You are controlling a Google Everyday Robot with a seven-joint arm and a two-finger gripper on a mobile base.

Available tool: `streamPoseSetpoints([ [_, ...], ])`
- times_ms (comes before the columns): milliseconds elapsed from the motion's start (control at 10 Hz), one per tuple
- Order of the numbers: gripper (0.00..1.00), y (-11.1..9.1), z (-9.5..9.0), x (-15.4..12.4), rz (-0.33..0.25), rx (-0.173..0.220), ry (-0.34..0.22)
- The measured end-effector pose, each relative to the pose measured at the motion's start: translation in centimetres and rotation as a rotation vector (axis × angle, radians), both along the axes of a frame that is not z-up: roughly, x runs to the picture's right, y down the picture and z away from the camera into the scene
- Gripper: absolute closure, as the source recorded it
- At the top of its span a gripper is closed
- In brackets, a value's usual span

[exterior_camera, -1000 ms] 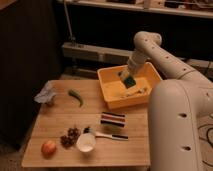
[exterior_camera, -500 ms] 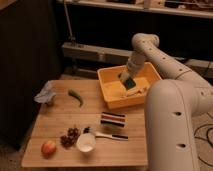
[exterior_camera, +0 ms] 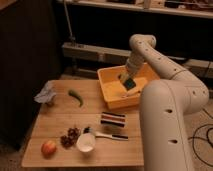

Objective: Wipe tray with sponge

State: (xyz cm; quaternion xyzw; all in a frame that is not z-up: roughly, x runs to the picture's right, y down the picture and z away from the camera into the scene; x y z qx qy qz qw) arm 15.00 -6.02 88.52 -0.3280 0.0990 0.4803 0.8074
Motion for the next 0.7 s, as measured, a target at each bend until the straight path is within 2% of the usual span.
streamPoseSetpoints([
  [400,1.0,0.4,0.5,-1.0,-0.036,-0.019,-0.012],
  [700,1.0,1.7,0.3,-1.8,-0.067,-0.046,-0.025],
])
